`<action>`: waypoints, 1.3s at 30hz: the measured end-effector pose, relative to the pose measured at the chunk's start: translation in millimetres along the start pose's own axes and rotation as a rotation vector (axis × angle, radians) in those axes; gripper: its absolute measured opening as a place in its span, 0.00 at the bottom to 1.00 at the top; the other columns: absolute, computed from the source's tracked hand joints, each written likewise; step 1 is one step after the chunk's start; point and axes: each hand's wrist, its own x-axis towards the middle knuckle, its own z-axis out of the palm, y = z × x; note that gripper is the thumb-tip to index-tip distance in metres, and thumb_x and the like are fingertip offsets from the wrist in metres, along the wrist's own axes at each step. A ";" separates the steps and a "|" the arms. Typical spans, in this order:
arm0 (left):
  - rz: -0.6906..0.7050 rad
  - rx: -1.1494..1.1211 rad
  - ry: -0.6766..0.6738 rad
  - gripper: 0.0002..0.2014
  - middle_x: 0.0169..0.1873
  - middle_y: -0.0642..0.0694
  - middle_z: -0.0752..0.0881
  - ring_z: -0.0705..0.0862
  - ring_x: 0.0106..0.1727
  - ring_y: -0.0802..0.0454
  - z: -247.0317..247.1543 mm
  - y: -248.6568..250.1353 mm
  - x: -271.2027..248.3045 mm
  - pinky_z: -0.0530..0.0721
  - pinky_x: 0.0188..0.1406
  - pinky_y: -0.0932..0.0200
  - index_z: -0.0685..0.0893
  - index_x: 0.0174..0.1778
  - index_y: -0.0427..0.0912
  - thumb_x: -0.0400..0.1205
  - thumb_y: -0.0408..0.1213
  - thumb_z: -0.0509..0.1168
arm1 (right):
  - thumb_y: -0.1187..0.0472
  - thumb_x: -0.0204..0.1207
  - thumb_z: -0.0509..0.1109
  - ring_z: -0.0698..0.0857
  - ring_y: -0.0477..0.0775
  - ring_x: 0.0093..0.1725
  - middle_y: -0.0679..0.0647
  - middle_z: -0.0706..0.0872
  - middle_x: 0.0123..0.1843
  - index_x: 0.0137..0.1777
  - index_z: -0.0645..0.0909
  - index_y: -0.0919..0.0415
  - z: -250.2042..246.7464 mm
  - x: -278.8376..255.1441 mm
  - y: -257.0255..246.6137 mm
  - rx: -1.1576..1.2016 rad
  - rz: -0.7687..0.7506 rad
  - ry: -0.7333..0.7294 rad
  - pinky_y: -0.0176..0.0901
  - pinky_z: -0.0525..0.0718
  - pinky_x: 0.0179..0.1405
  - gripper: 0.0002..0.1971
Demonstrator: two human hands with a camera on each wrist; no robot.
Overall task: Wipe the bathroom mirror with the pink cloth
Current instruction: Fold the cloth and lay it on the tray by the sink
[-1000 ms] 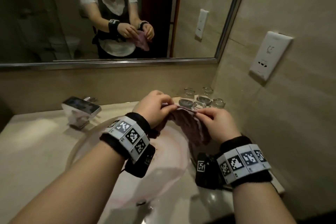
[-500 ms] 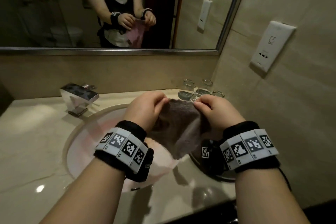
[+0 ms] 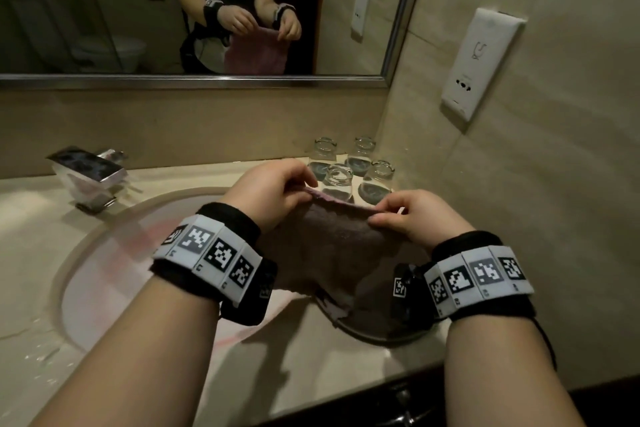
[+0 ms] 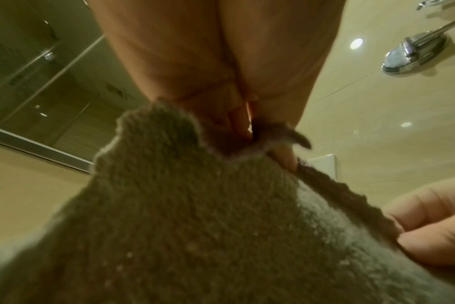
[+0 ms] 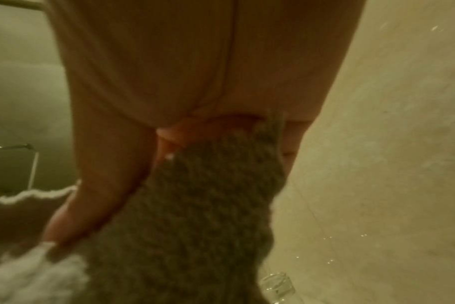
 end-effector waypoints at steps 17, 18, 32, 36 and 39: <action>-0.145 0.200 0.016 0.10 0.53 0.48 0.88 0.83 0.56 0.47 21.9 24.1 57.7 0.78 0.54 0.57 0.88 0.55 0.50 0.82 0.39 0.64 | 0.49 0.74 0.72 0.87 0.58 0.42 0.56 0.88 0.39 0.38 0.80 0.57 -52.9 40.1 60.3 0.051 0.236 0.101 0.55 0.87 0.52 0.12; -0.147 0.188 0.013 0.10 0.53 0.48 0.88 0.83 0.54 0.48 22.1 24.9 62.6 0.79 0.54 0.58 0.88 0.55 0.49 0.82 0.38 0.64 | 0.51 0.73 0.73 0.85 0.56 0.43 0.53 0.86 0.39 0.40 0.80 0.57 -58.0 44.4 62.8 0.019 0.209 0.103 0.53 0.85 0.51 0.10; -0.034 0.160 -0.097 0.10 0.50 0.43 0.89 0.85 0.53 0.45 46.4 30.7 82.3 0.75 0.51 0.62 0.88 0.55 0.43 0.80 0.33 0.65 | 0.64 0.73 0.72 0.82 0.53 0.48 0.50 0.83 0.44 0.42 0.82 0.53 -63.4 49.7 96.4 -0.124 0.125 0.219 0.41 0.76 0.49 0.04; -0.050 0.259 -0.486 0.11 0.55 0.48 0.88 0.84 0.57 0.49 102.0 20.0 60.7 0.72 0.49 0.67 0.85 0.58 0.46 0.81 0.40 0.65 | 0.64 0.76 0.67 0.85 0.62 0.56 0.62 0.88 0.53 0.50 0.85 0.64 -23.4 36.5 120.9 -0.264 0.307 -0.074 0.44 0.79 0.53 0.08; -0.057 0.296 -0.658 0.13 0.56 0.46 0.87 0.83 0.57 0.47 134.6 15.3 43.1 0.76 0.51 0.63 0.84 0.58 0.46 0.81 0.45 0.64 | 0.60 0.80 0.63 0.82 0.62 0.63 0.64 0.84 0.63 0.60 0.83 0.66 3.8 29.0 134.5 -0.325 0.419 -0.251 0.45 0.78 0.59 0.14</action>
